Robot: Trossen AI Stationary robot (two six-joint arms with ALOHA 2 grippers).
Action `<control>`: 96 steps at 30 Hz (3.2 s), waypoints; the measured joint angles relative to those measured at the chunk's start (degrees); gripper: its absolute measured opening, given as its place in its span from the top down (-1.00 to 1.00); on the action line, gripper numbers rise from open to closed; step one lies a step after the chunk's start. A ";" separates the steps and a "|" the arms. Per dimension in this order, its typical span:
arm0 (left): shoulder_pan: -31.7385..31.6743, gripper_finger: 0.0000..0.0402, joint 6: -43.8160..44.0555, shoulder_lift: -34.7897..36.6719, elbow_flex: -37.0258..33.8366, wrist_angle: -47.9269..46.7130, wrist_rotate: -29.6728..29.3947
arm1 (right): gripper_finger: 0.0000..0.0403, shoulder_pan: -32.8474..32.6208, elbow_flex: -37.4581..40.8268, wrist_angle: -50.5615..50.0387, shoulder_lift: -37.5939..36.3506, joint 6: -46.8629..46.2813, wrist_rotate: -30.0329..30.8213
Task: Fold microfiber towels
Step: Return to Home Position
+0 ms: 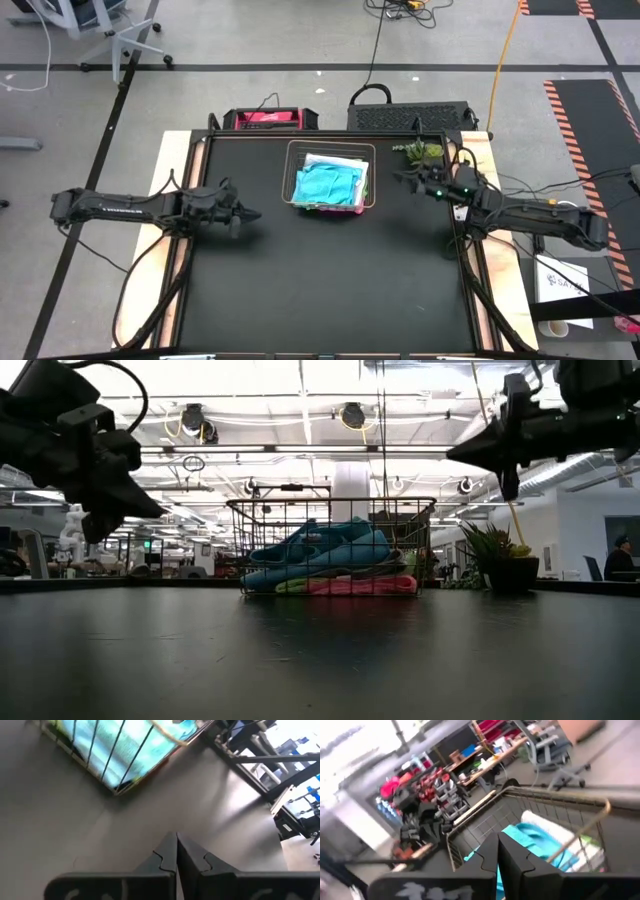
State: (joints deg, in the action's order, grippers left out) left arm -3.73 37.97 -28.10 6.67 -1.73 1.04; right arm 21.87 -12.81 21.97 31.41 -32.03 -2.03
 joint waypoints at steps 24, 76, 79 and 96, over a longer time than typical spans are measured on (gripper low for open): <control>-0.04 0.89 -5.27 0.00 -0.08 2.07 -0.37 | 1.00 -5.25 8.99 1.83 -13.40 7.70 -21.69; -0.81 0.89 -35.57 19.82 -6.05 4.63 13.94 | 1.00 -7.30 11.64 -1.40 -20.56 20.98 -13.04; -0.85 0.89 -36.84 23.14 -6.04 4.67 13.50 | 1.00 -7.30 11.64 -2.59 -20.49 24.54 -13.04; -0.86 0.89 -34.16 25.12 -6.03 4.03 9.86 | 1.00 -7.30 11.64 -4.29 -20.49 22.20 -12.97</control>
State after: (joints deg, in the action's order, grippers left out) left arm -4.58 3.81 -2.98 0.64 2.31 10.90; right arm 14.57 -1.17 17.68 10.92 -9.83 -15.00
